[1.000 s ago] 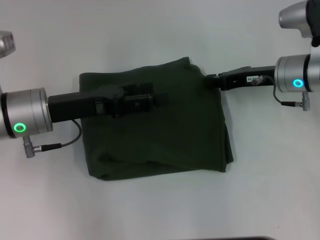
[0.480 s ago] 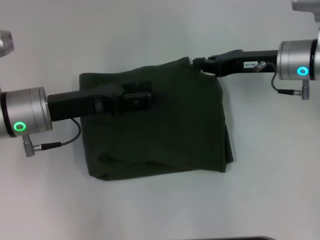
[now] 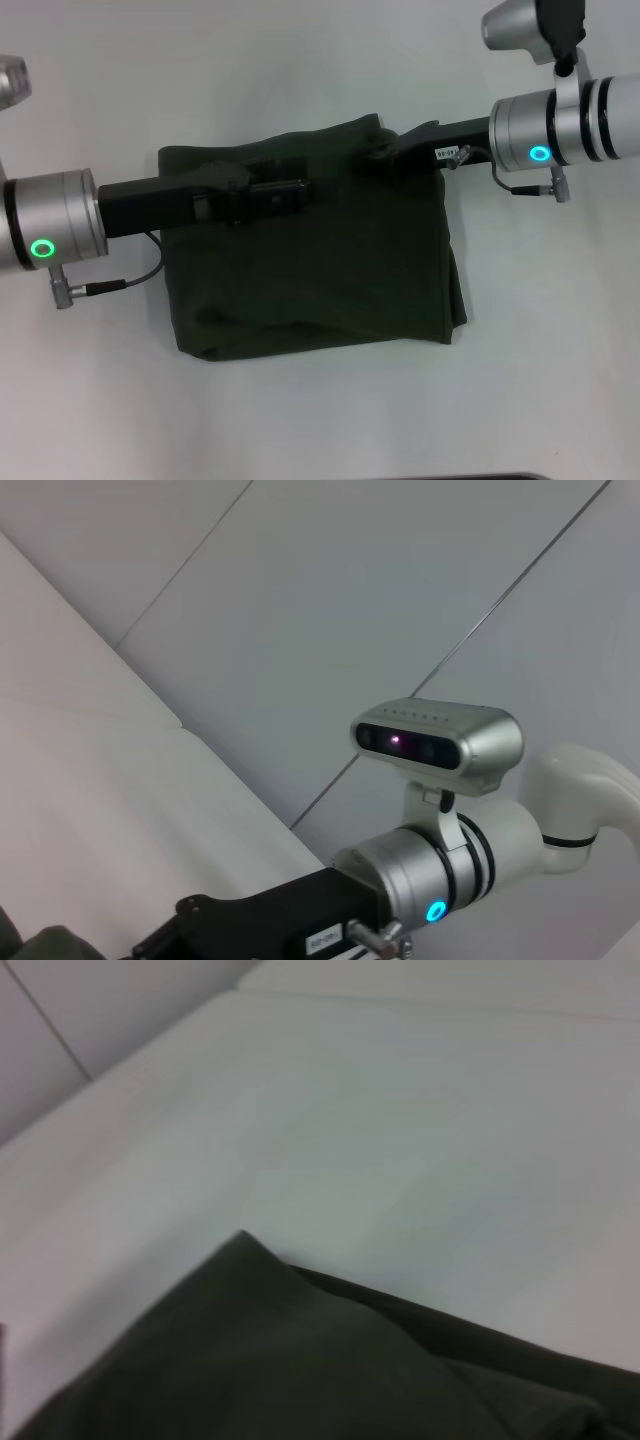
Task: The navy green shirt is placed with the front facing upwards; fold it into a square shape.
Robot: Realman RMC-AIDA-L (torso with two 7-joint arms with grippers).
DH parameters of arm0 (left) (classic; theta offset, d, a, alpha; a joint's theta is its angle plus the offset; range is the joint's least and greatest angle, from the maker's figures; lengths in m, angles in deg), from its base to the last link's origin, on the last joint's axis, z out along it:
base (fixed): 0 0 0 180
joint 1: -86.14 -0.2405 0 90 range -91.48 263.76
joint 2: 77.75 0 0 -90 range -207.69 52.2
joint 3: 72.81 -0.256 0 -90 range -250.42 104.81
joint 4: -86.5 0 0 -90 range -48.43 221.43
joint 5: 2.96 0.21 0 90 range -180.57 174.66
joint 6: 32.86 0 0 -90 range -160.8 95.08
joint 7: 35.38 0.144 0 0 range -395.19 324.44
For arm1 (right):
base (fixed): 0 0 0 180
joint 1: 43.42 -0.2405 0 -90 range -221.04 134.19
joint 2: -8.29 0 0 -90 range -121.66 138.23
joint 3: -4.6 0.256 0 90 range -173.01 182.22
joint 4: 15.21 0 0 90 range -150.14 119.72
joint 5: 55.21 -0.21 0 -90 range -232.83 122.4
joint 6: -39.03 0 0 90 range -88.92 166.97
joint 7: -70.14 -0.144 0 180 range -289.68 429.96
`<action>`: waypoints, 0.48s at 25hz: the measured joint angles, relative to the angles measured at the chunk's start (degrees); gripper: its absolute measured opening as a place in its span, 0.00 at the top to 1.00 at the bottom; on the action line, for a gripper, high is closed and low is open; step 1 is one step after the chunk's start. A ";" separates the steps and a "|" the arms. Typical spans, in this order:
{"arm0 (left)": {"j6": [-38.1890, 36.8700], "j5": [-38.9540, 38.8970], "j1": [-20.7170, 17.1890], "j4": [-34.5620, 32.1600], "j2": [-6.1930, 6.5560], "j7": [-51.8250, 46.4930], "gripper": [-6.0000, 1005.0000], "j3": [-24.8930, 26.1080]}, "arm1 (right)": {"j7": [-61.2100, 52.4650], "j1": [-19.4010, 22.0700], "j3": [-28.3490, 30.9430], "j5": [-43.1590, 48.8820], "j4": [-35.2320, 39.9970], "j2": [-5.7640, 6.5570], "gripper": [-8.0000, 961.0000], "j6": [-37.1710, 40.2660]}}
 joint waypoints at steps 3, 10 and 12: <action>0.00 -0.02 0.01 -0.19 -0.03 0.00 0.08 0.00 | -0.52 -0.13 -1.84 -0.07 -0.30 -0.05 0.95 -3.11; 0.07 -0.03 -0.42 -0.37 -0.12 -0.02 0.08 0.12 | -2.33 -0.65 -5.00 -0.19 -0.41 -0.04 0.95 -7.22; 0.07 -0.03 -0.47 -0.42 -0.12 -0.03 0.08 0.29 | -2.37 -0.68 -4.89 -0.28 -0.17 -0.02 0.95 -7.16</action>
